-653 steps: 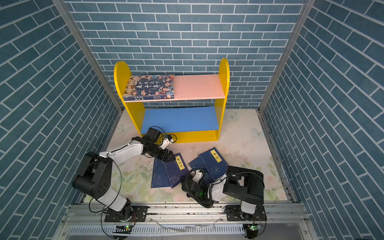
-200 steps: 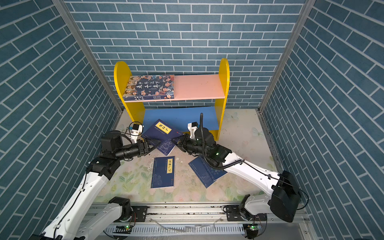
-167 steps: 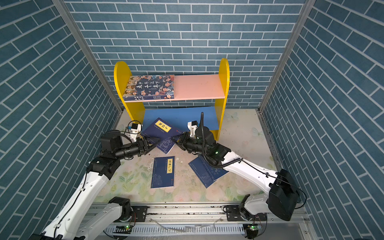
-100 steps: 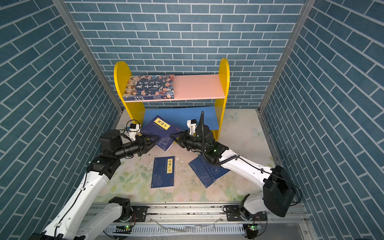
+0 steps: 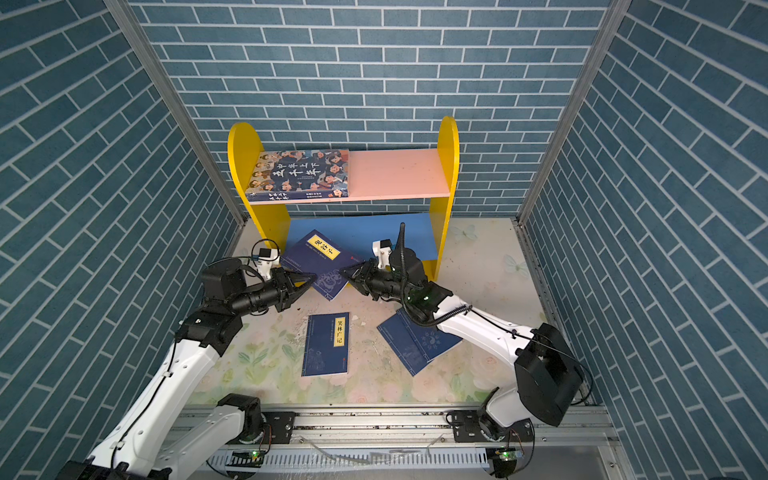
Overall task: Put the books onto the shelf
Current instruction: 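Carry the book toward the blue shelf with the right gripper while the left reaches over, then push the book onto the blue shelf with the right gripper while the left steadies it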
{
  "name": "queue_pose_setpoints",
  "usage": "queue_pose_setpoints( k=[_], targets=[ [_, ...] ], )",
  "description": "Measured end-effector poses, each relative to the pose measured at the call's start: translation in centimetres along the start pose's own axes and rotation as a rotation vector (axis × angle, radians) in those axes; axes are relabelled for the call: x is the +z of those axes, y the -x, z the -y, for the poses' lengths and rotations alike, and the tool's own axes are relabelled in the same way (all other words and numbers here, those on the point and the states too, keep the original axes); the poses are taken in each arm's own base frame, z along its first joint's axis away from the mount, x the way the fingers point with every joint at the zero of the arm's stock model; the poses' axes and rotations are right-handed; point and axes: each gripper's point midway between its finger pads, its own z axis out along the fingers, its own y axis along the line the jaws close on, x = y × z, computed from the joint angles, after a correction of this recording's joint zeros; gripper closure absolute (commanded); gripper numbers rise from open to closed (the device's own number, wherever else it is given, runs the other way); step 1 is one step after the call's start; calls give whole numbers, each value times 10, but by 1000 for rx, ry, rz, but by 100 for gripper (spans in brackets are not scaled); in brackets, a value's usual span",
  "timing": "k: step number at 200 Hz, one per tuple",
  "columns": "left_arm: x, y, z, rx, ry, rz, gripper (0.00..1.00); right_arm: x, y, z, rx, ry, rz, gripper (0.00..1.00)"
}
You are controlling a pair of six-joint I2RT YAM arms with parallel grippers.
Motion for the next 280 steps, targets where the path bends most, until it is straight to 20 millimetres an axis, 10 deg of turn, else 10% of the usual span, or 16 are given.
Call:
queue_pose_setpoints(
  k=[31,189,280],
  targets=[
    [1,9,-1,-22,6,25,100,1,3,-11,-9,24,6,47],
    [11,56,-1,-153,-30,136,100,40,15,6,-12,42,39,45],
    [11,57,-13,-177,-6,147,99,53,27,2,-13,83,65,90]
  ],
)
